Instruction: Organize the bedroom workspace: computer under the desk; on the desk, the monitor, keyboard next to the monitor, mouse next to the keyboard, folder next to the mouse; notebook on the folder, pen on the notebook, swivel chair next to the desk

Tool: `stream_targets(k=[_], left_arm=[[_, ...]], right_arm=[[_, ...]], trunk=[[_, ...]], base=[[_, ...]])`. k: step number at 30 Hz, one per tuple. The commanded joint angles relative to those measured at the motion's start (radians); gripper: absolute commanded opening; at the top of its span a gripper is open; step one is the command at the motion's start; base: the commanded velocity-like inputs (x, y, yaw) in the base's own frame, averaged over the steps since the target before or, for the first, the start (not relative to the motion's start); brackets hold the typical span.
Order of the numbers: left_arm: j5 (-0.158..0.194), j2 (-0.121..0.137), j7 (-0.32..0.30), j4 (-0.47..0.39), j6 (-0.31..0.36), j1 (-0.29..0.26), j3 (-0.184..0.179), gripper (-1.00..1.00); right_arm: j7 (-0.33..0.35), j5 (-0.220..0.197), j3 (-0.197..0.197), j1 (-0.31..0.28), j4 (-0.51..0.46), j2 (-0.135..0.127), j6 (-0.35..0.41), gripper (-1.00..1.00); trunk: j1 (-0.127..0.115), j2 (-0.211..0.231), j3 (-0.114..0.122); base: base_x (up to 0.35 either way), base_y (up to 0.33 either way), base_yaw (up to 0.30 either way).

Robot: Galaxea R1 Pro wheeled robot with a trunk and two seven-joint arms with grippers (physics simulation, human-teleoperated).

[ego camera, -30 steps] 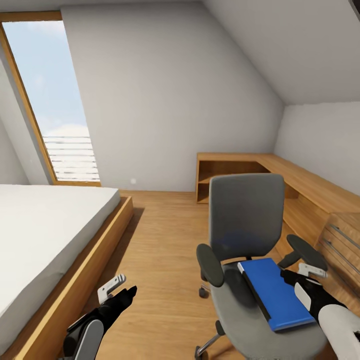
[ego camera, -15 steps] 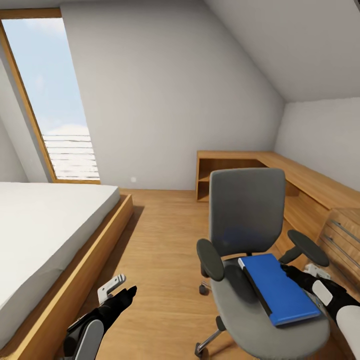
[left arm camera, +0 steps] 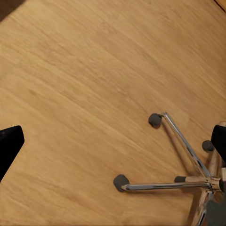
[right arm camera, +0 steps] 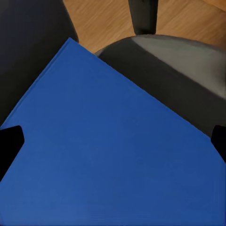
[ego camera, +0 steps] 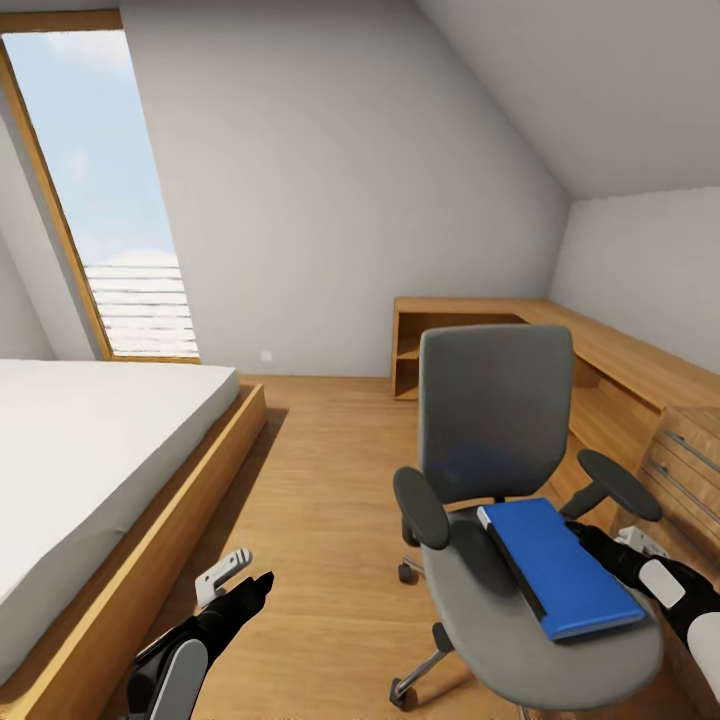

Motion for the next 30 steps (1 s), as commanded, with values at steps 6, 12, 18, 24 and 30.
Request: stream_targets(k=[6, 12, 18, 24, 30], left_arm=[[0.011, -0.001, 0.008, -0.001, 0.003, -0.001, 0.001, 1.00], [0.012, -0.001, 0.007, -0.001, 0.003, -0.001, 0.001, 1.00], [0.013, -0.001, 0.004, 0.004, 0.003, -0.001, 0.000, 1.00], [0.012, -0.001, 0.002, 0.019, 0.002, -0.001, -0.002, 1.00], [0.012, -0.001, 0.002, 0.023, 0.002, -0.001, -0.002, 1.00]], right_arm=[[0.056, -0.006, -0.006, 0.000, -0.001, 0.000, 0.003, 1.00], [0.074, -0.007, -0.009, 0.000, -0.001, 0.000, 0.005, 1.00], [0.075, -0.009, -0.016, 0.000, -0.024, -0.001, 0.007, 1.00], [0.075, -0.009, -0.016, 0.000, -0.039, -0.001, 0.007, 1.00], [0.075, -0.009, -0.017, 0.000, -0.041, -0.001, 0.006, 1.00]], trunk=[[0.019, -0.036, -0.017], [0.019, -0.036, -0.017], [0.019, -0.036, -0.017], [0.019, -0.036, -0.017], [0.019, -0.036, -0.017]], base=[[0.000, 0.000, 0.000], [0.000, 0.000, 0.000], [0.000, 0.000, 0.000], [0.000, 0.000, 0.000], [0.000, 0.000, 0.000]])
